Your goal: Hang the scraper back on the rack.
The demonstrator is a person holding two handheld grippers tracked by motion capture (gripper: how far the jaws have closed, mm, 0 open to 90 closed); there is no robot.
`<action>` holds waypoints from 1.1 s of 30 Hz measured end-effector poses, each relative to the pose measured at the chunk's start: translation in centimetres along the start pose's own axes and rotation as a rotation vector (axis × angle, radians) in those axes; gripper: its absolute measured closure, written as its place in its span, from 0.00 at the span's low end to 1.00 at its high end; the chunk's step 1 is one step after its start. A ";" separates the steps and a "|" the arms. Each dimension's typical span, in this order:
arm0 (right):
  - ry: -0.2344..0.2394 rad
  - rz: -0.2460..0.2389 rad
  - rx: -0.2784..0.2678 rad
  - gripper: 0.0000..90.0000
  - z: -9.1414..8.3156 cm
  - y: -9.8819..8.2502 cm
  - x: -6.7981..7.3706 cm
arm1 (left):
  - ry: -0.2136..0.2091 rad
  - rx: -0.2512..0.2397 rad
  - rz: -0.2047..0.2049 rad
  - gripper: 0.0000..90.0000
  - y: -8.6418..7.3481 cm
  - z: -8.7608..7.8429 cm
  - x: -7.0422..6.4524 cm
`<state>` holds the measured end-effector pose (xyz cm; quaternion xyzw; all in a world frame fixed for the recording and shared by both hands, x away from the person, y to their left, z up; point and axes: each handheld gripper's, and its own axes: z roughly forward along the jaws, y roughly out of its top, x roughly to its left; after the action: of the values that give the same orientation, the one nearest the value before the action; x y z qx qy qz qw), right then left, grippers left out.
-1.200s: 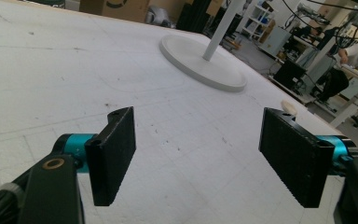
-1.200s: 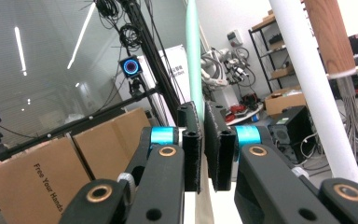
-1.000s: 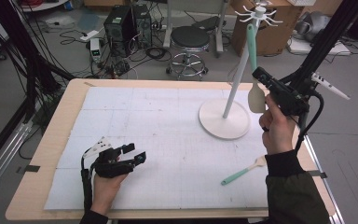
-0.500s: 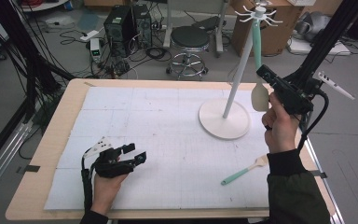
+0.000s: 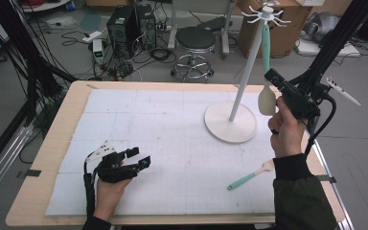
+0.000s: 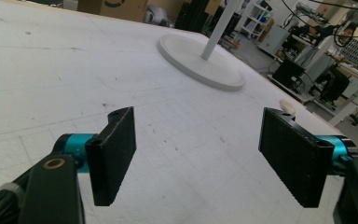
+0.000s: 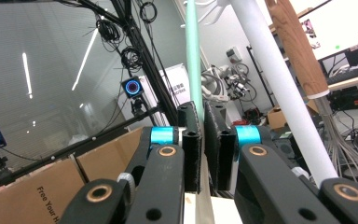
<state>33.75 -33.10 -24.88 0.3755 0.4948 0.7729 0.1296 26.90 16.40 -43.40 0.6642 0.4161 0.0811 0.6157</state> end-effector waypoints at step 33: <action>0.015 0.033 0.011 0.95 1.4 -0.2 -1.4 | 0.002 0.002 0.001 0.31 0.0 0.0 0.0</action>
<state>35.73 -32.86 -25.39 0.3785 0.4937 0.7751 0.1107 26.89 16.44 -43.41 0.6651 0.4164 0.0819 0.6144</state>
